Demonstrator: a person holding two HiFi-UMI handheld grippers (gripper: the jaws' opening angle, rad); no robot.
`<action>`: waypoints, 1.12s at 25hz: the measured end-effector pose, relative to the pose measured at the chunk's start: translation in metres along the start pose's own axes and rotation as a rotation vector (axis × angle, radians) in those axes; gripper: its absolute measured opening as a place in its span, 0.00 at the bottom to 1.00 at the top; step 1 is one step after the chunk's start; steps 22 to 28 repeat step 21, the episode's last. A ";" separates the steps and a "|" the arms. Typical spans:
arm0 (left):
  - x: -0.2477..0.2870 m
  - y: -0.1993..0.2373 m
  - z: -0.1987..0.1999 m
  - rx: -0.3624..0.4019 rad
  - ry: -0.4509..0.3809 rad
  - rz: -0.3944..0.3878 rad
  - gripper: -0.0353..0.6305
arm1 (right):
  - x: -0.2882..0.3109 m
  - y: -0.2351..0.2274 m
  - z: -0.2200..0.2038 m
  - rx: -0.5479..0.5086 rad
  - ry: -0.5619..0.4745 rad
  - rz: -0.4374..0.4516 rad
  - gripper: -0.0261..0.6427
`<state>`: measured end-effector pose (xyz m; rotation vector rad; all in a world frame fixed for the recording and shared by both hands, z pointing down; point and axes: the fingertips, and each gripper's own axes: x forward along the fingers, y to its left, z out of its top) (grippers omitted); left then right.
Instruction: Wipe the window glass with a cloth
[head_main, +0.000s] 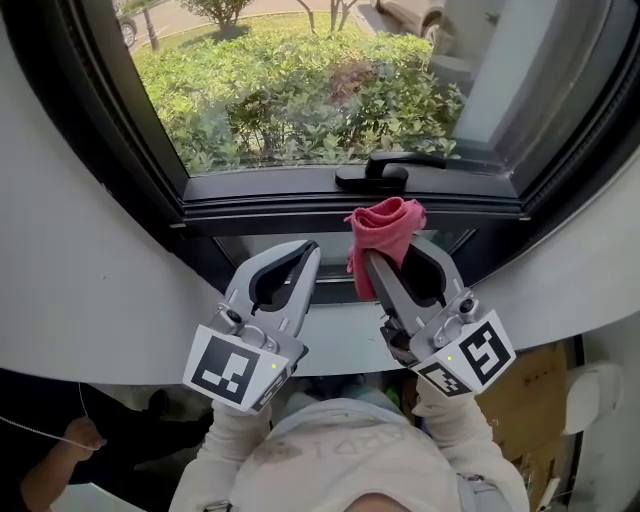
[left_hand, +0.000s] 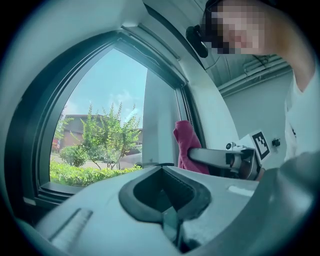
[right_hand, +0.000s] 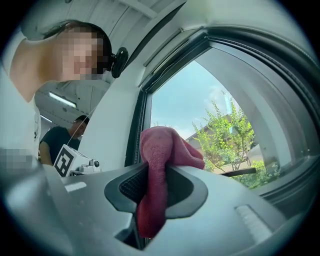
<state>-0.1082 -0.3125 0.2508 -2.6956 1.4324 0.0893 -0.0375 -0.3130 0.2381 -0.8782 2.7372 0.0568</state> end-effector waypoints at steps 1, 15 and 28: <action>0.000 0.001 0.000 0.001 -0.004 -0.002 0.05 | 0.000 0.000 0.000 0.002 -0.003 -0.001 0.19; 0.005 -0.001 0.002 0.004 -0.014 -0.025 0.05 | -0.003 0.000 -0.003 0.011 -0.002 -0.014 0.19; 0.006 -0.002 0.000 0.004 -0.011 -0.033 0.05 | -0.004 0.000 -0.004 0.023 -0.006 -0.015 0.19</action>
